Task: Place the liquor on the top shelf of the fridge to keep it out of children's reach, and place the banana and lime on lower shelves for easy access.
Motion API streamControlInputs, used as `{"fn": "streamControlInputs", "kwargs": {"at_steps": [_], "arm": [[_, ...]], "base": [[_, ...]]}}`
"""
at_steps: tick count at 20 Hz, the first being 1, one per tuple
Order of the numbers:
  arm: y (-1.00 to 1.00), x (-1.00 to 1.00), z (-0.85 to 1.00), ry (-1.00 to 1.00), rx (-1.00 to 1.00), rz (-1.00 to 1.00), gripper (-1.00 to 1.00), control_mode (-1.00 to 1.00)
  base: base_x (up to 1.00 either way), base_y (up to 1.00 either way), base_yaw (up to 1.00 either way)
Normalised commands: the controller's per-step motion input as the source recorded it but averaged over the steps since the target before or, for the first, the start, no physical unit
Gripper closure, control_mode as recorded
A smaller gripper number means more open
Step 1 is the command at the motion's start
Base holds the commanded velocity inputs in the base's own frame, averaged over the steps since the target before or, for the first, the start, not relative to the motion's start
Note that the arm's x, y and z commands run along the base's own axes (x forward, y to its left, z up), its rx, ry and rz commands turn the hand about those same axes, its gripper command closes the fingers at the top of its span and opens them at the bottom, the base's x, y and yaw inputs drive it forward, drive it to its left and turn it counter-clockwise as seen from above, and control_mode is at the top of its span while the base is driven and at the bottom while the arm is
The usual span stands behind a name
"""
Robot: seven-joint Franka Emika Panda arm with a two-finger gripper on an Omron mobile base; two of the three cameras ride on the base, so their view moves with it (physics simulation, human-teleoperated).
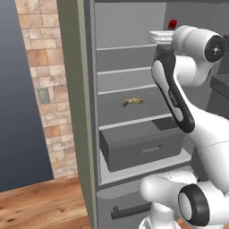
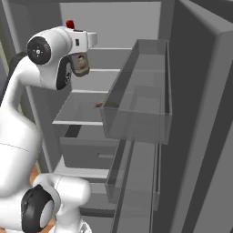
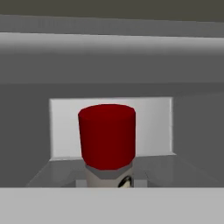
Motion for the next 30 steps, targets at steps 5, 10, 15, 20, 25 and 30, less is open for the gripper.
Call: {"fn": "streamControlInputs", "kwargs": {"at_steps": [5,10,15,20,25,30], "arm": [[0.00,0.44,0.00,0.00,0.00,0.00,1.00,-1.00],[0.00,0.48,0.00,0.00,0.00,0.00,1.00,-1.00],[0.00,0.50,0.00,0.00,0.00,0.00,1.00,-1.00],[0.00,0.52,0.00,0.00,0.00,0.00,1.00,-1.00],[0.00,0.53,-0.11,0.02,0.00,0.00,1.00,-1.00],[0.00,0.47,-0.22,0.03,0.00,0.00,1.00,-1.00]], "base": [[0.00,0.00,0.00],[0.00,0.00,0.00],[0.00,0.00,0.00],[0.00,0.00,0.00],[0.00,0.00,0.00],[0.00,0.00,0.00]]}}
